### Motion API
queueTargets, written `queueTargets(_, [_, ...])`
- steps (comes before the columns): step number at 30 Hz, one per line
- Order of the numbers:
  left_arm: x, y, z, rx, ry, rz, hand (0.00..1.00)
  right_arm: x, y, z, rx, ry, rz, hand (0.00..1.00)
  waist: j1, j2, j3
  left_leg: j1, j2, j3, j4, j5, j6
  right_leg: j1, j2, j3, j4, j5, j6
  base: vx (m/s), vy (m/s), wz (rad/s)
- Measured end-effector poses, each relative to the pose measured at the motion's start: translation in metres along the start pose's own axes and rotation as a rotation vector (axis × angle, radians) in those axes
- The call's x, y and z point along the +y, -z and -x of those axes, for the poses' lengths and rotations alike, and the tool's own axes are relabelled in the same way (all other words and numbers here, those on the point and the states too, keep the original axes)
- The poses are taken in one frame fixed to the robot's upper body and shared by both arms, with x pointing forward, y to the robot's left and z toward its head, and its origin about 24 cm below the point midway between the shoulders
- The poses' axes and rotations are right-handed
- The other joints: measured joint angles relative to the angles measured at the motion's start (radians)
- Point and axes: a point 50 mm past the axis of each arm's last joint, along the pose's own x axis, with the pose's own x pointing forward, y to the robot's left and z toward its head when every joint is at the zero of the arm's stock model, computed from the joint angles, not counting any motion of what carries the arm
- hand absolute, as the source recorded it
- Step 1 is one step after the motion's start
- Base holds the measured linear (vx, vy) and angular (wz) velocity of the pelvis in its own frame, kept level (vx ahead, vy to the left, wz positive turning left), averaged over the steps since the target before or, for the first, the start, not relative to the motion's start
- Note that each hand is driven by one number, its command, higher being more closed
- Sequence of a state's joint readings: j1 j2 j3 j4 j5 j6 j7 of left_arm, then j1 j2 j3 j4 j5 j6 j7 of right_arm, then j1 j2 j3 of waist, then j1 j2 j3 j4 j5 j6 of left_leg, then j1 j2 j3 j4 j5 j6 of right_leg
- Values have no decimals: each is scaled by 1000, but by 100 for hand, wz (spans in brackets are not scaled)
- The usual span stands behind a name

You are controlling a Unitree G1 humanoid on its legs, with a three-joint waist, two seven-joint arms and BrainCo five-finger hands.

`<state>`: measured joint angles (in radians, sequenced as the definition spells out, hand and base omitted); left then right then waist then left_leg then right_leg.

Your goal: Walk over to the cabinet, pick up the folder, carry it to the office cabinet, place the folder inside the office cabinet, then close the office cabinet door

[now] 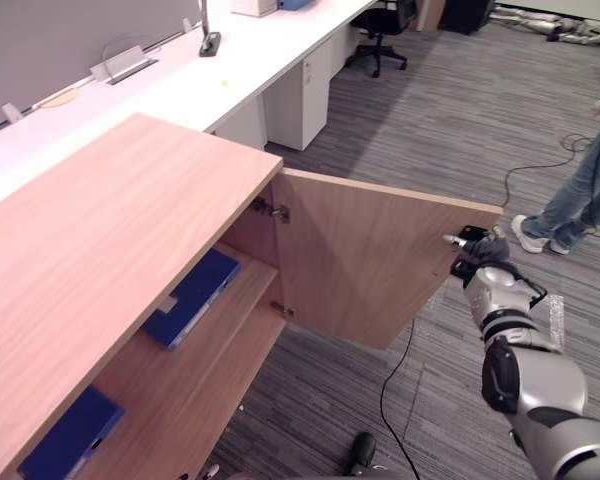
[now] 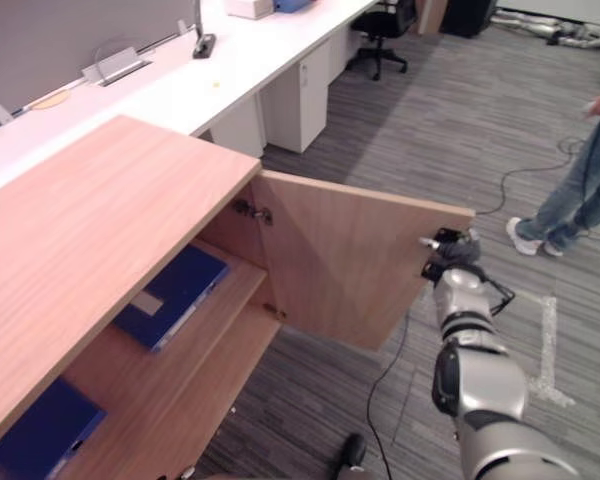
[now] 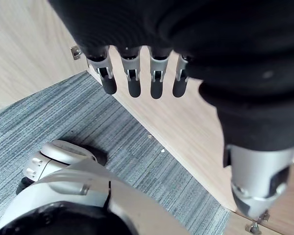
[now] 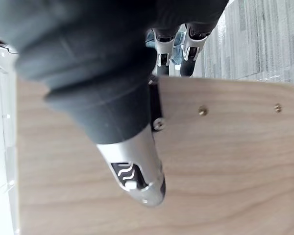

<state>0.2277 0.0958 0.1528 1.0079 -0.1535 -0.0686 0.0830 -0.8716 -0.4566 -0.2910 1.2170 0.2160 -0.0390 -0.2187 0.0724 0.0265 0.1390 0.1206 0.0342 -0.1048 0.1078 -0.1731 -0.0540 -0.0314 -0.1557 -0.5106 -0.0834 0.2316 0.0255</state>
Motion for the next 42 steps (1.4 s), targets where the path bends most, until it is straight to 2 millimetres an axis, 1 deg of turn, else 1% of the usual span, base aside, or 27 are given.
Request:
queueTargets(1, [-1, -1, 0, -5, 3, 2, 0, -9, -5, -3, 5, 34, -26, 0, 3, 3, 5, -1, -1, -18, -1, 5, -1, 10, -5, -16, 0, -1, 0, -17, 77, 61])
queueTargets(3, [-2, -3, 0, -12, 5, 4, 0, -21, -12, -5, 2, 63, -30, 0, 2, 5, 17, -5, -8, -51, -2, 16, -3, 24, -15, -46, 0, -2, 1, -34, 72, 55])
queueTargets(4, [-3, -4, 0, -18, 8, 6, 0, -33, -17, -7, -1, 92, -31, 0, 1, 8, 21, -19, -15, -77, -2, 24, -1, 26, -25, -72, 0, -2, 1, -49, 57, 49])
queueTargets(8, [-3, -6, 0, -24, 9, 9, 0, -49, -20, -9, 22, 142, -94, 0, -1, 10, 47, -26, -23, -138, -7, 40, -8, 52, -39, -128, 0, -8, 2, -87, 44, 48])
queueTargets(10, [-3, -5, 0, -23, 10, 9, 0, -54, -21, -9, 24, 156, -110, 0, -5, 12, 51, -38, -25, -163, -10, 48, -9, 52, -43, -149, 0, -16, 7, -83, 8, 35])
queueTargets(12, [-4, -4, 0, -19, 15, 9, 0, -56, -27, -10, 11, 160, -125, 0, -5, 20, 66, -42, -24, -179, -14, 57, -18, 54, -43, -161, -1, -20, 9, -90, 4, 22])
queueTargets(14, [-6, -4, 0, -16, 25, 9, 0, -53, -34, -11, -7, 141, -123, 0, -11, 30, 83, -46, -20, -183, -14, 62, -24, 54, -40, -162, -1, -21, 9, -77, -2, 6])
queueTargets(16, [-6, -4, 0, -15, 28, 8, 0, -50, -34, -11, -10, 120, -93, 0, -14, 31, 88, -49, -15, -182, -14, 63, -26, 51, -35, -161, -1, -21, 9, -57, -12, -2])
queueTargets(18, [-7, -4, 0, -16, 36, -1, 0, -45, -33, -11, -14, 91, -26, 0, -17, 32, 89, -50, -5, -179, -14, 63, -27, 47, -25, -156, -5, -24, 5, -39, -17, -7])
queueTargets(20, [-7, -5, 0, -18, 42, -13, 0, -41, -30, -10, -20, 41, 66, 0, -23, 33, 89, -50, 6, -169, -14, 61, -30, 44, -15, -151, -6, -27, 1, -3, -4, -12])
queueTargets(22, [-9, -7, -1, -24, 57, -29, 0, -32, -23, -9, -26, -41, 211, 0, -27, 37, 88, -50, 24, -149, -14, 55, -39, 32, 0, -133, -3, -31, -5, 24, 6, -25])
queueTargets(23, [-9, -7, -1, -25, 58, -33, 0, -30, -22, -8, -23, -51, 219, 0, -27, 37, 87, -50, 25, -147, -14, 55, -40, 31, 2, -131, -2, -31, -6, 41, 8, -25])
queueTargets(25, [-13, -11, -1, -41, 86, -69, 0, -21, -10, -6, -5, -99, 337, 0, -28, 43, 86, -48, 40, -123, -13, 54, -41, 21, 18, -115, -1, -33, -10, 44, 22, -24])
queueTargets(26, [-13, -13, -1, -49, 93, -79, 0, -19, -8, -6, -3, -110, 369, 0, -29, 43, 86, -49, 42, -120, -14, 54, -42, 19, 21, -112, -1, -32, -11, 41, 31, -21])
queueTargets(27, [-17, -17, -1, -69, 115, -97, 0, -16, -6, -5, -5, -129, 439, 0, -31, 49, 87, -48, 46, -117, -13, 52, -45, 16, 26, -108, 0, -32, -12, 50, 45, -19])
queueTargets(28, [-20, -21, 0, -93, 132, -109, 0, -11, -8, -3, -31, -155, 513, 0, -35, 54, 85, -47, 51, -106, -13, 50, -47, 12, 31, -99, -1, -32, -13, 42, 39, -20])
queueTargets(30, [-21, -24, 1, -105, 144, -116, 0, -4, -11, 0, -76, -185, 554, 0, -42, 56, 85, -44, 55, -93, -10, 47, -51, 9, 37, -87, -1, -32, -13, 31, 40, -25])
queueTargets(34, [-19, -22, 3, -111, 162, -128, 0, 31, -35, 19, -292, -355, 669, 0, -75, 63, 81, -33, 71, -23, 11, 33, -59, -8, 62, -27, -6, -31, -21, 39, 55, -47])
queueTargets(38, [-19, -21, 4, -114, 172, -124, 0, 50, -47, 35, -401, -481, 748, 0, -84, 66, 76, -32, 90, 15, 24, 25, -66, -24, 87, 11, -7, -36, -27, 21, 24, -33])
queueTargets(39, [-19, -21, 4, -114, 173, -122, 0, 53, -47, 38, -416, -513, 767, 0, -84, 66, 76, -32, 94, 25, 27, 25, -66, -27, 92, 18, -7, -36, -28, 10, 12, -34])
queueTargets(42, [-17, -16, 4, -101, 165, -110, 0, 62, -35, 53, -440, -631, 846, 0, -85, 63, 52, -45, 104, 61, 43, 21, -59, -47, 109, 41, -7, -40, -32, 6, 7, -30])
